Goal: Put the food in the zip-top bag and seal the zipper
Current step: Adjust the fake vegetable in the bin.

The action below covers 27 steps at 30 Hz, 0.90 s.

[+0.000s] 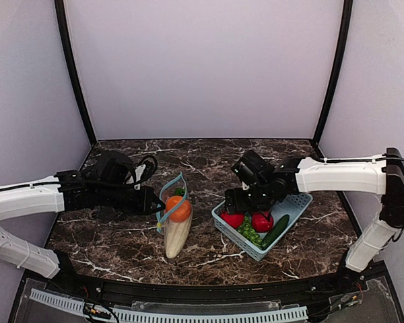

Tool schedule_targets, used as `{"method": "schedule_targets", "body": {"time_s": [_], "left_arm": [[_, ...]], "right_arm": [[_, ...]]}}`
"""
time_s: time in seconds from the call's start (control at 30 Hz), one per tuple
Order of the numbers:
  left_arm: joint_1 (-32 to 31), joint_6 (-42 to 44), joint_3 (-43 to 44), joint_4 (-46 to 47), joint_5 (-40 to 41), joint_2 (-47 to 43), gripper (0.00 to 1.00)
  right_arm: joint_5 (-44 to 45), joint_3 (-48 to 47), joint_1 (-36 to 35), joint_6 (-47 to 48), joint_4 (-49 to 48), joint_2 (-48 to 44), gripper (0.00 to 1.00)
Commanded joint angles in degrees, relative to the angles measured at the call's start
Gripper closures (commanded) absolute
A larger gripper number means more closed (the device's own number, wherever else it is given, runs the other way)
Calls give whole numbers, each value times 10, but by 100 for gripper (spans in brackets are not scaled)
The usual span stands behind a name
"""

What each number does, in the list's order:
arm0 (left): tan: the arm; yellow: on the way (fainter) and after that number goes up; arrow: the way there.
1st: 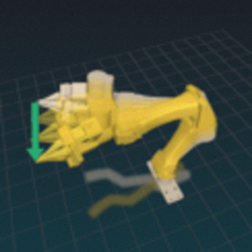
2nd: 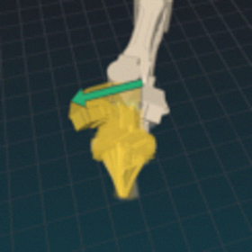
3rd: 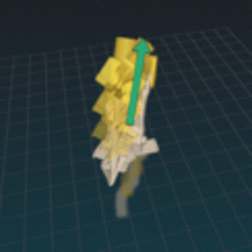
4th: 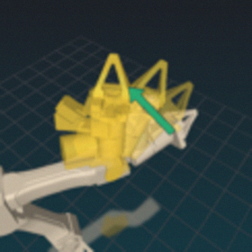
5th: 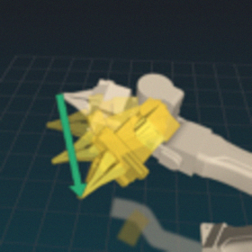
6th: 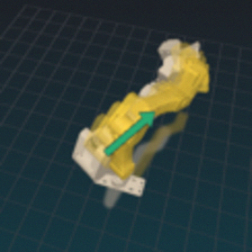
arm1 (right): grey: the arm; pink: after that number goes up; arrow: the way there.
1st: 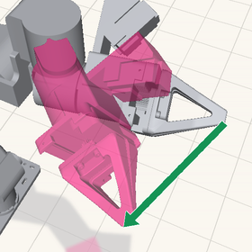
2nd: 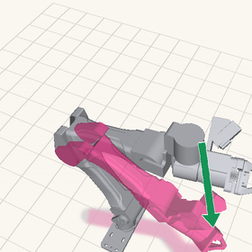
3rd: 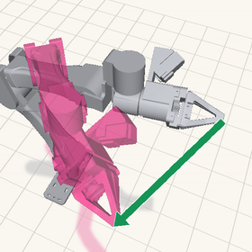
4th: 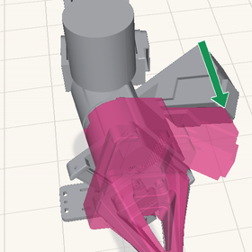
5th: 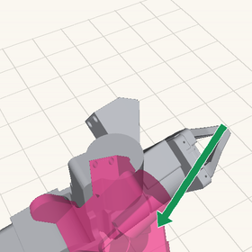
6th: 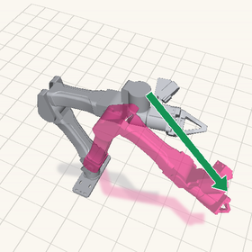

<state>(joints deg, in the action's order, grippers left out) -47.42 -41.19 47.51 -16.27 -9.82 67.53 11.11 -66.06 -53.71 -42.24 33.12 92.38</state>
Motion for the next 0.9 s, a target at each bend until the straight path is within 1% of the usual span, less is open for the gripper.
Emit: {"method": "schedule_targets", "body": {"time_s": [0.0,0.1,0.2,0.33,0.43,0.87], "left_arm": [[3,9,3,-9,10,-13,99],[3,10,3,-9,11,-13,99],[4,12,4,-9,12,-11,99],[4,15,5,-10,13,-10,99],[5,18,5,-9,13,-8,99],[5,17,2,-15,17,-20,99]], "right_arm": [[15,-4,2,-8,45,17,8],[45,3,5,-27,105,6,8],[62,24,12,-50,144,-28,8],[74,48,24,-73,170,-75,7],[78,59,34,-82,183,-93,7],[123,34,42,-118,283,-136,6]]}}
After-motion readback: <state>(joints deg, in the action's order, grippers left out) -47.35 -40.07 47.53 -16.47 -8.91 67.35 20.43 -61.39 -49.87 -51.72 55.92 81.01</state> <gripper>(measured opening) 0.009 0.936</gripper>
